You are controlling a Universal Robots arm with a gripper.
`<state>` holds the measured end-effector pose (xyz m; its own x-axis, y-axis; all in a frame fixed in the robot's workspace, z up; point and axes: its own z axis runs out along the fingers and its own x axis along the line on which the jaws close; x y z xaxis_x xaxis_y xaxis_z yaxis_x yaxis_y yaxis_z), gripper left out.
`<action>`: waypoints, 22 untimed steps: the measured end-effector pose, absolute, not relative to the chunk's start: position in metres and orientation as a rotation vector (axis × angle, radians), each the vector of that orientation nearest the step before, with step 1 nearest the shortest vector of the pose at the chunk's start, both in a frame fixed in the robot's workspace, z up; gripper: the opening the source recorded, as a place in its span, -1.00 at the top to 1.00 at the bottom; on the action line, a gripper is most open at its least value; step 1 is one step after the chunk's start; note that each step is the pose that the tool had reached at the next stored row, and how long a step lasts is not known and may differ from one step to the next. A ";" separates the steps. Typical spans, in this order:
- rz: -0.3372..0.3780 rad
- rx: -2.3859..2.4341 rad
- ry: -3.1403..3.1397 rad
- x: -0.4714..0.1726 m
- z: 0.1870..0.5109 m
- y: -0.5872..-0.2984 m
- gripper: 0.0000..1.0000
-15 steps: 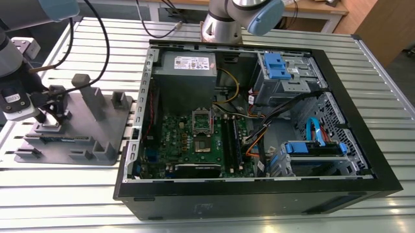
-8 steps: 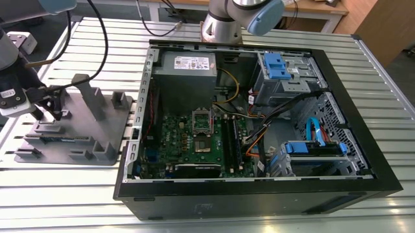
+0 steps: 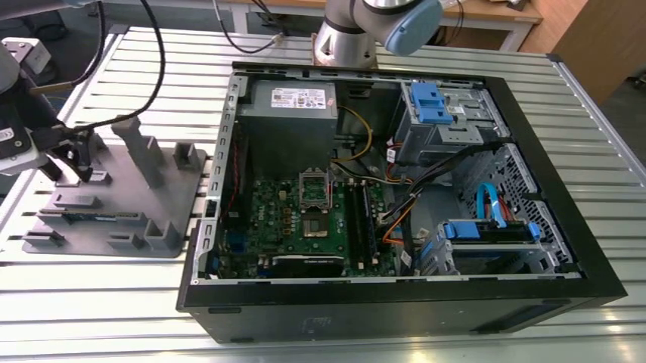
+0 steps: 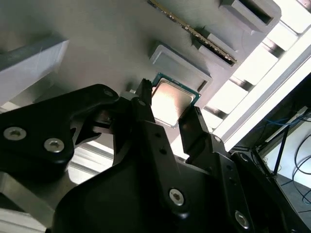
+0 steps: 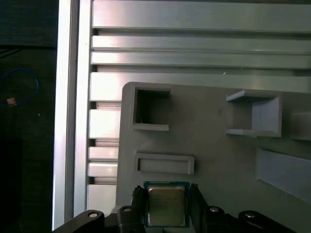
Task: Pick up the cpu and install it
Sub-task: 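Pick up the cpu and move it towards the insertion slot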
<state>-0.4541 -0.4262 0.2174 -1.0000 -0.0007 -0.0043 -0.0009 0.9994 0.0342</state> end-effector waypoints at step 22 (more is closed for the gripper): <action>0.057 -0.001 3.137 -0.453 0.310 -0.426 0.06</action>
<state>-0.4535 -0.4262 0.3101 -1.0000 -0.0007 -0.0044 -0.0009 0.9993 0.0362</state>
